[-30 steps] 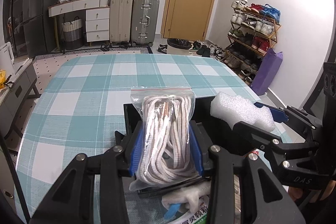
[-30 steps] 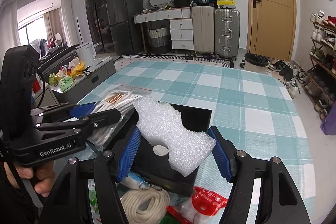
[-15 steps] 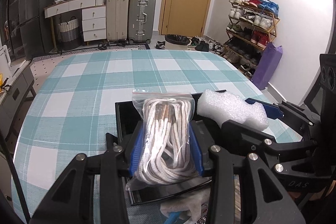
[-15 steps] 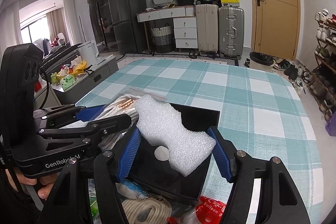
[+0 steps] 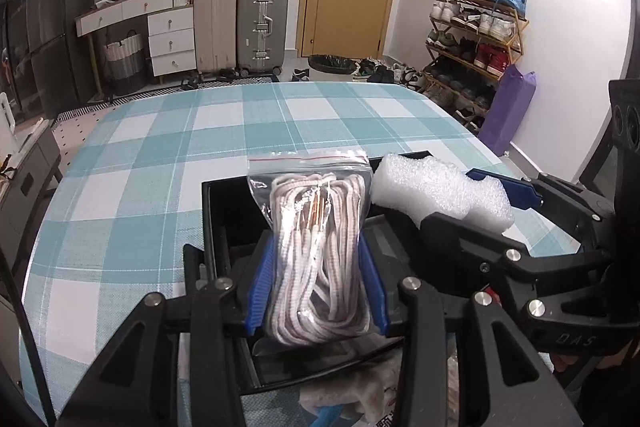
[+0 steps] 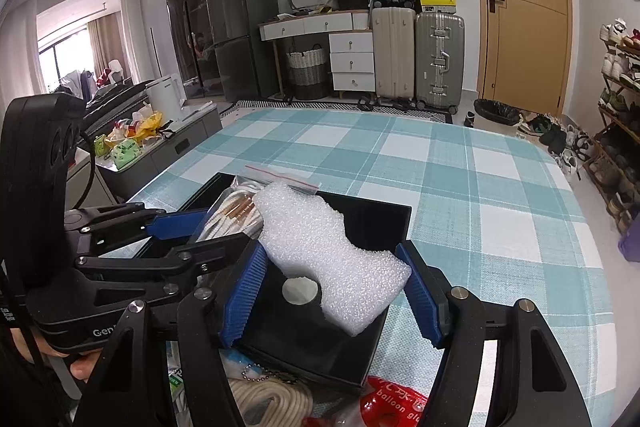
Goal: Organize soft objects
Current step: 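Open both tools to drop the rope bag and foam block into the box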
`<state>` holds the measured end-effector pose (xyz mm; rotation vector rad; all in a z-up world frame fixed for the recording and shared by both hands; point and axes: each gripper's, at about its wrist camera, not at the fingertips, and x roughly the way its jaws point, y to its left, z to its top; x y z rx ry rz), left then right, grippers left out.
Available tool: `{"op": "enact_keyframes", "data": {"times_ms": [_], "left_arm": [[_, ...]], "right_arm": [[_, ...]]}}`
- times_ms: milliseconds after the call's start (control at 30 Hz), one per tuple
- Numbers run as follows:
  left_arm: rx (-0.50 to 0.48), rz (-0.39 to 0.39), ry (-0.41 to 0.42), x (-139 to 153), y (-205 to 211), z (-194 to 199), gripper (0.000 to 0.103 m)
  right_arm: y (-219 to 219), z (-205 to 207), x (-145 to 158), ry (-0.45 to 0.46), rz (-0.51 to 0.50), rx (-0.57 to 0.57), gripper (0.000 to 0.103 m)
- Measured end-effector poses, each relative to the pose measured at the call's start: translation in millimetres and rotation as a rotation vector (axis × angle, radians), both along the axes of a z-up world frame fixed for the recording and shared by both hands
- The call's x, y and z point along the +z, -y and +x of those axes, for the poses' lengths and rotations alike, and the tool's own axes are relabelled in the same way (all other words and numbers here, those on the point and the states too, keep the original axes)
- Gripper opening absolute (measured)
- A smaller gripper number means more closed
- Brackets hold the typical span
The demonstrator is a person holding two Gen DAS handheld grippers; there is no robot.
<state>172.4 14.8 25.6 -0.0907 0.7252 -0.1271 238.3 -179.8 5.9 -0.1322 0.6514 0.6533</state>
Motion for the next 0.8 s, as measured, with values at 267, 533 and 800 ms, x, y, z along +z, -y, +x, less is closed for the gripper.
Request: {"op": "enact_keyframes", "data": {"times_ms": [267,533,800], "left_arm": [[0.013,-0.015,0.0,4.9,-8.9,-5.7,0.048],[0.014,-0.012,0.029,13.8,-13.0,-17.0,0.07],[0.078,-0.014,0.07,21.8,-23.4,-37.7,0.103]], "right_arm": [[-6.2,-3.4,-0.3,0.006,-0.006,0.034,0.077],[0.0,-11.6,8.4,0.047,-0.01,0.007,0.096],[34.1,-26.7,11.0,0.041,-0.052,-0.069,0.102]]}}
